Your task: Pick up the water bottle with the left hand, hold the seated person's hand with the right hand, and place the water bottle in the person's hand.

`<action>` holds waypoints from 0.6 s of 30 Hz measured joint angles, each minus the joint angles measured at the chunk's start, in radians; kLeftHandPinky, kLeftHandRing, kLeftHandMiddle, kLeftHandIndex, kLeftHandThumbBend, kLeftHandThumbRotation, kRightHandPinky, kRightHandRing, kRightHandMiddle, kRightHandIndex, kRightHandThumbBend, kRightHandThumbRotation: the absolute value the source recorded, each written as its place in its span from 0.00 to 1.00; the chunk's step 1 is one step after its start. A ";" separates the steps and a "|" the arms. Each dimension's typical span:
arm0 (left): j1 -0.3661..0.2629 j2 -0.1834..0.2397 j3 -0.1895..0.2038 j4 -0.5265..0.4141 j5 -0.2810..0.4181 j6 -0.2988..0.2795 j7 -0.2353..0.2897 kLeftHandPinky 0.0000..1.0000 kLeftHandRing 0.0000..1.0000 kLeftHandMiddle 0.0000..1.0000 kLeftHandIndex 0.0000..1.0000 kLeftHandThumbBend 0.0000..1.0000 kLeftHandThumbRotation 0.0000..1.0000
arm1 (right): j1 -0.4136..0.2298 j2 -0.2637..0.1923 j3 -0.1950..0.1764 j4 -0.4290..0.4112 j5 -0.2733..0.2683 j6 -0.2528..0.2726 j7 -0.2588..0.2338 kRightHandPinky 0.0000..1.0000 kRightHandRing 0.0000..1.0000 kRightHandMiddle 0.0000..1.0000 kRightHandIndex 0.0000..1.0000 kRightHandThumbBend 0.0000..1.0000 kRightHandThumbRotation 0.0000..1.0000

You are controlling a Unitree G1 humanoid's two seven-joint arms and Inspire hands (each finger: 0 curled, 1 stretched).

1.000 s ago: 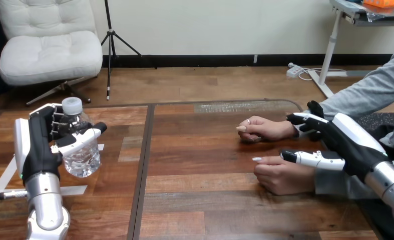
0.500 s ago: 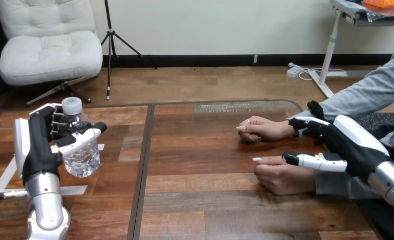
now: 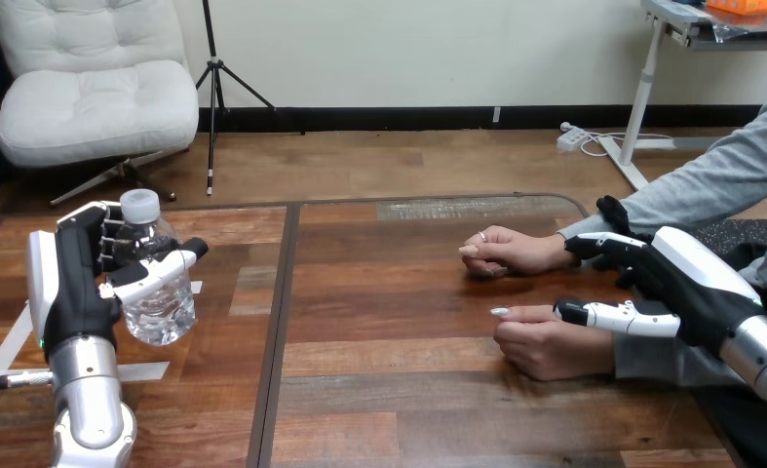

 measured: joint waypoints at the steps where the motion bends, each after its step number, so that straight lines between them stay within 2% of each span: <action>1: 0.000 0.000 0.000 -0.001 0.000 0.000 0.000 0.39 0.42 0.45 0.44 0.72 0.00 | 0.000 0.000 0.000 0.000 0.001 0.001 0.003 0.72 0.83 0.85 0.85 0.99 0.78; 9: 0.001 0.000 0.000 -0.013 0.000 0.000 0.000 0.38 0.41 0.45 0.44 0.72 0.00 | 0.000 -0.001 0.000 0.000 0.003 0.011 0.032 0.71 0.82 0.85 0.85 0.97 0.70; 13: 0.001 0.000 0.000 -0.020 0.000 0.000 -0.001 0.38 0.41 0.44 0.44 0.72 0.00 | 0.000 -0.002 0.000 0.000 0.005 0.015 0.045 0.71 0.82 0.84 0.85 0.92 0.64; 18: 0.001 0.000 0.000 -0.022 -0.001 0.000 -0.002 0.38 0.41 0.44 0.44 0.72 0.00 | 0.000 -0.005 0.000 0.000 0.007 0.017 0.064 0.72 0.83 0.85 0.85 0.90 0.61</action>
